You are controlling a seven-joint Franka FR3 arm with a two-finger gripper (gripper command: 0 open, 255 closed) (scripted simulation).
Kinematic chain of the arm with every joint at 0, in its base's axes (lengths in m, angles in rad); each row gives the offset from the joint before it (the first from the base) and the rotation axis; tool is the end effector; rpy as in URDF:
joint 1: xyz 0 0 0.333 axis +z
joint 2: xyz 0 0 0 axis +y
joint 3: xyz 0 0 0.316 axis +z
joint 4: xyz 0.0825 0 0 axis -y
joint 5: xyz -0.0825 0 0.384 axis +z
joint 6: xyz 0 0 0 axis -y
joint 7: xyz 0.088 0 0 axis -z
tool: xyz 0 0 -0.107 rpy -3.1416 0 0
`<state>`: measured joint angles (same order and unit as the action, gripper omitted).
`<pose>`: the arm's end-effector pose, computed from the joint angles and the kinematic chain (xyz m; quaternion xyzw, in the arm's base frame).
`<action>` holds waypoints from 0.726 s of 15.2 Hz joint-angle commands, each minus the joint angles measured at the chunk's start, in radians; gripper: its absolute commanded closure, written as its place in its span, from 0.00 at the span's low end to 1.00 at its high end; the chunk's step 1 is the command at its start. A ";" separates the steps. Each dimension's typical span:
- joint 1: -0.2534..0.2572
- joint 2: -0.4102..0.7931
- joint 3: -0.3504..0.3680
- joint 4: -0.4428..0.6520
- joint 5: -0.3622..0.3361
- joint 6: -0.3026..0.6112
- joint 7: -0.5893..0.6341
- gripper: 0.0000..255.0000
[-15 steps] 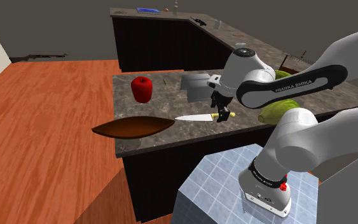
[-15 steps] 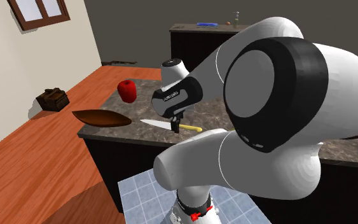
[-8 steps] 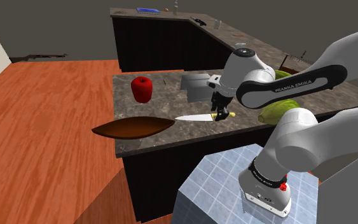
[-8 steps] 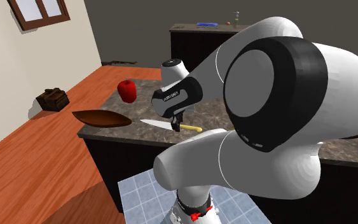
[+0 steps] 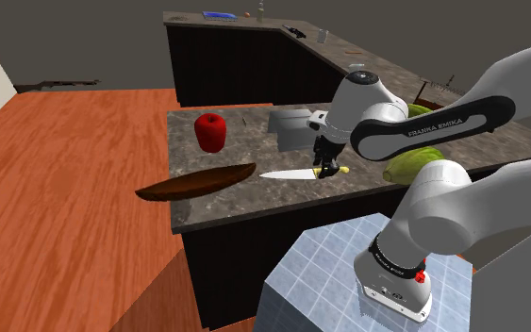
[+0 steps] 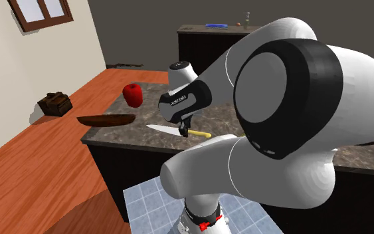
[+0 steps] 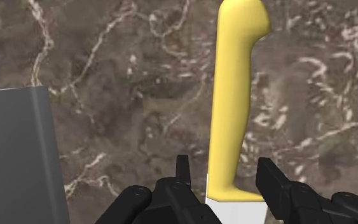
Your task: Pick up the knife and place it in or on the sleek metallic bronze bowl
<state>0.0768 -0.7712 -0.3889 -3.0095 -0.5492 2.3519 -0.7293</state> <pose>0.2847 -0.0690 0.3360 0.9013 0.4232 0.0222 0.0892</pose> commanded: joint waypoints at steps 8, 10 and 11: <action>0.022 -0.096 0.031 0.061 0.056 -0.157 -0.030 1.00; 0.027 -0.115 0.039 0.080 0.069 -0.193 -0.036 1.00; 0.030 -0.123 0.044 0.090 0.076 -0.211 -0.039 1.00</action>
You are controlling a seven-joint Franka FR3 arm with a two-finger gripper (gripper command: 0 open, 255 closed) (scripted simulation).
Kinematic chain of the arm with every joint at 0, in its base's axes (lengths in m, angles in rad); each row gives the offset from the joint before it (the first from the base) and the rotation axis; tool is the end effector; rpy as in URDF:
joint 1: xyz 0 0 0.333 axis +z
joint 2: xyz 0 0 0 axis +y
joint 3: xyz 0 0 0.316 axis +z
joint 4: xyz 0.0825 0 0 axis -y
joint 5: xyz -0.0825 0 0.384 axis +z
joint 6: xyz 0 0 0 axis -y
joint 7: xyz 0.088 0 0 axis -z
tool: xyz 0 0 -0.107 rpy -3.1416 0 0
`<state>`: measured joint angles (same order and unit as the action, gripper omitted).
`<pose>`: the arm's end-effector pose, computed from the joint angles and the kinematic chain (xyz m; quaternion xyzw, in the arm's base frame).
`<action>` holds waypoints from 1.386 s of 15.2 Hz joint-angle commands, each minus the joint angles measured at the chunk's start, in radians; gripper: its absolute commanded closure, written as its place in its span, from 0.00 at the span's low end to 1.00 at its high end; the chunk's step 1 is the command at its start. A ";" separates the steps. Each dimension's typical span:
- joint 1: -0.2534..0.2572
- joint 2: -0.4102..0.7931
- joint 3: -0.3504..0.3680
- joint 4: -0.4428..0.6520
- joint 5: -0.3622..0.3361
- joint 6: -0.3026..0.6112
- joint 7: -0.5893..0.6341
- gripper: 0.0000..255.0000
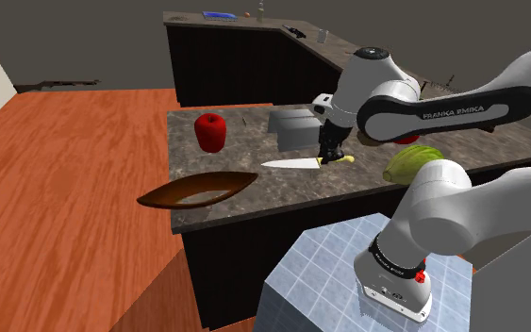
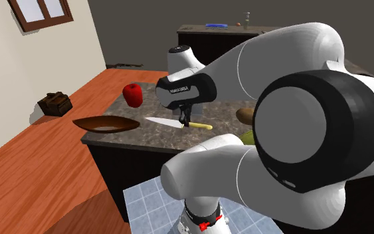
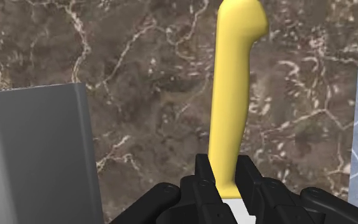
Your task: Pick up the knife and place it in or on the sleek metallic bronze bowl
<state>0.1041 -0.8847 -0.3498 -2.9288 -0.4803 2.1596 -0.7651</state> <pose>0.2846 -0.0696 0.3873 0.9015 0.4231 0.0210 0.0892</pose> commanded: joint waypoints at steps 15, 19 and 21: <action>0.086 0.012 0.108 0.177 0.118 -0.176 0.042 1.00; 0.150 0.131 0.175 0.242 0.174 -0.140 0.131 1.00; 0.178 0.194 0.206 0.282 0.198 -0.125 0.171 1.00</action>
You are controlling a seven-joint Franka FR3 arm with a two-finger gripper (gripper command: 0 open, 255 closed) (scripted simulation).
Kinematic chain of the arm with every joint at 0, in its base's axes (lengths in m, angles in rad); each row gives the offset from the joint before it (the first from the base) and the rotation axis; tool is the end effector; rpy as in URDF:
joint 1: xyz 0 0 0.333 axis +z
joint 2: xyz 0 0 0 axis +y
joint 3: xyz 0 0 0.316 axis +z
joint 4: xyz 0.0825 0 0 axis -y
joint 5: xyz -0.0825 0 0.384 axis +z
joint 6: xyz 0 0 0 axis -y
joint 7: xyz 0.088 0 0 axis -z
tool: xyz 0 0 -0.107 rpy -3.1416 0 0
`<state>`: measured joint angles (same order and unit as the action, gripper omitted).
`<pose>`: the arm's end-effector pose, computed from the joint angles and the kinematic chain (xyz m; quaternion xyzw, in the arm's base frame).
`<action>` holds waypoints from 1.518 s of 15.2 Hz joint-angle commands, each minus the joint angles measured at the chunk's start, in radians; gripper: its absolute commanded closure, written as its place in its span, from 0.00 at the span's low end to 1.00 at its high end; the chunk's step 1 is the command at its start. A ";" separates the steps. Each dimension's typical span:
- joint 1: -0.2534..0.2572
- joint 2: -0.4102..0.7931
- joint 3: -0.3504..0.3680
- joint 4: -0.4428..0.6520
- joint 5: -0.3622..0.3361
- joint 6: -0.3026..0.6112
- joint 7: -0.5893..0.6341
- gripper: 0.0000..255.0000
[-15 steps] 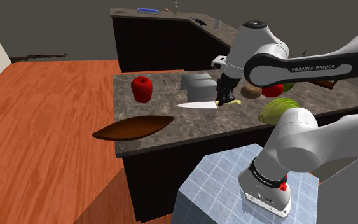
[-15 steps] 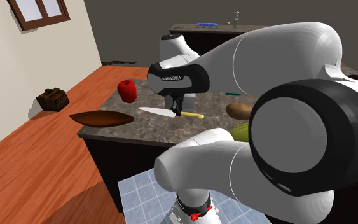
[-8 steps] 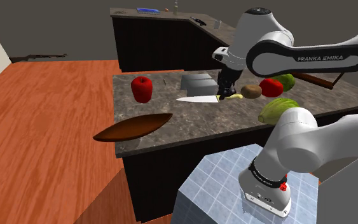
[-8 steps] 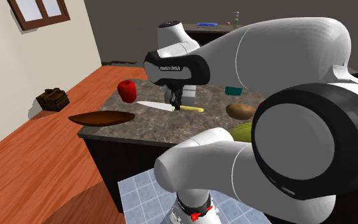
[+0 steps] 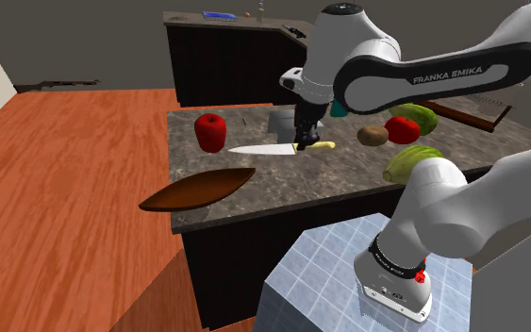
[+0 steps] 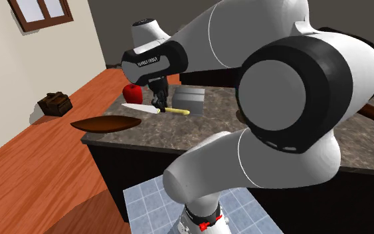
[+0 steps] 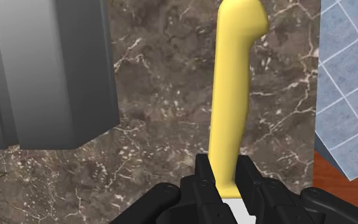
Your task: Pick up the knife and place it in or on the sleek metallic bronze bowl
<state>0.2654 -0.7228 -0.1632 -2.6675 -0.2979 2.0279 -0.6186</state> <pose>0.3397 0.0179 0.4593 0.9013 0.4233 0.0205 0.0896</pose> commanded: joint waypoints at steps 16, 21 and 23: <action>0.143 0.556 0.208 0.492 0.106 0.012 0.278 1.00; 0.148 0.602 0.217 0.503 0.100 0.044 0.300 1.00; 0.147 0.611 0.217 0.485 0.097 0.070 0.306 1.00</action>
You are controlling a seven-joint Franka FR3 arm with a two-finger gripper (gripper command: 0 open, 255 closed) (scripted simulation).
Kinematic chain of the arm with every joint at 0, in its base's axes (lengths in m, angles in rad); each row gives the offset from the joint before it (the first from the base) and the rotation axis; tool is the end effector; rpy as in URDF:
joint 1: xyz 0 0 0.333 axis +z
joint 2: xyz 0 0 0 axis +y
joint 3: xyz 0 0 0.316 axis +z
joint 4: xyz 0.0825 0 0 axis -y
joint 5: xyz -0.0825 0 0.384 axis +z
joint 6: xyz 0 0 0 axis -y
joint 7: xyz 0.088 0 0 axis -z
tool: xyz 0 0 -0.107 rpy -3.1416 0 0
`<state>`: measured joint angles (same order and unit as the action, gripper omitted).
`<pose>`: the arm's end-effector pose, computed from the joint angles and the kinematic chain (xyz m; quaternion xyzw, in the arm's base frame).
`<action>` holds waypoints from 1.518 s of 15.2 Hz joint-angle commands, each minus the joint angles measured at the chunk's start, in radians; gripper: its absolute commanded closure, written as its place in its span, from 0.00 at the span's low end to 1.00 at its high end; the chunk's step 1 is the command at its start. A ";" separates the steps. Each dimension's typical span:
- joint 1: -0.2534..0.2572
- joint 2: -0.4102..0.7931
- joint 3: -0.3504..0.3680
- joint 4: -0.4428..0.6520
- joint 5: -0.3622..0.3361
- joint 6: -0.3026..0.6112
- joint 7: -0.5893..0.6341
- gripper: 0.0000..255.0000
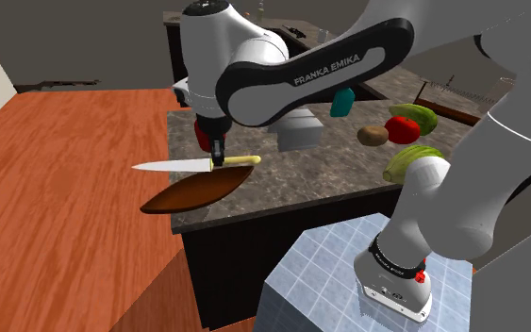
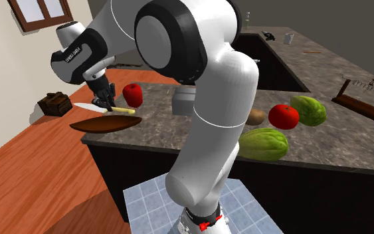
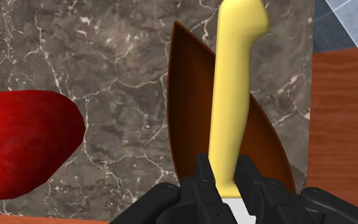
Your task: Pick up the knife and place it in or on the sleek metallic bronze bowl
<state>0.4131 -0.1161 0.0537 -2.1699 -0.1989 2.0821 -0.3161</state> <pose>0.4643 0.2235 0.4475 0.9014 0.4232 0.0206 0.0891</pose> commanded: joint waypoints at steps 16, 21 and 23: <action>-0.004 0.065 -0.002 -0.092 -0.026 0.154 0.036 1.00; -0.004 0.065 -0.002 -0.091 -0.026 0.154 0.036 0.00; -0.004 0.065 -0.002 -0.091 -0.026 0.154 0.036 0.00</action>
<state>0.4088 -0.0513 0.0521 -2.2613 -0.2250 2.2357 -0.2798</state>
